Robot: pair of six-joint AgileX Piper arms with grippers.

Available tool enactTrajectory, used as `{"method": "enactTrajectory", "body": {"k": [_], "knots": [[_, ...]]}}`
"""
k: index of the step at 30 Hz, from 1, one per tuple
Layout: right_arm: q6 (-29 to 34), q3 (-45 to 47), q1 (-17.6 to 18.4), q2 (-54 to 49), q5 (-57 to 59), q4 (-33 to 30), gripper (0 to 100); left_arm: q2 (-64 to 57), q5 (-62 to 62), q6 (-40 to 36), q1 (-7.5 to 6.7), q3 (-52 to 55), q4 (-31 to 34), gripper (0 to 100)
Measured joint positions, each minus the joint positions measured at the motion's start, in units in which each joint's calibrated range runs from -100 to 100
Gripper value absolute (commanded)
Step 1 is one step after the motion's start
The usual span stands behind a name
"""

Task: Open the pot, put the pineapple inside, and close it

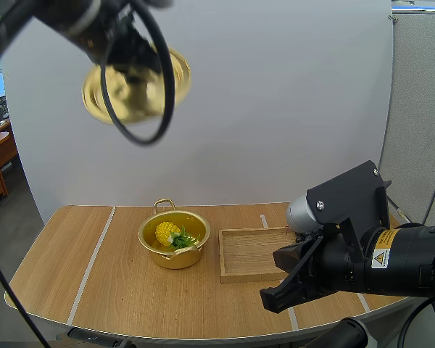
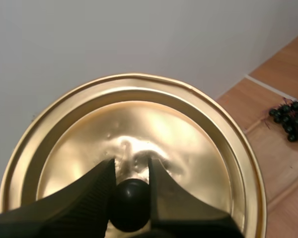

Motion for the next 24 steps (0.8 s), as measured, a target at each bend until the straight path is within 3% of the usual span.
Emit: {"method": "enactTrajectory", "body": {"k": [11, 24], "knots": [[0.0, 0.1, 0.0, -0.1, 0.0, 0.0, 0, 3.0, -10.9, 2.6, 0.0, 18.8, -1.2, 0], [0.0, 0.1, 0.0, -0.1, 0.0, 0.0, 0, 20.4, -20.0, 5.6, 0.0, 22.3, -5.7, 0]]}}
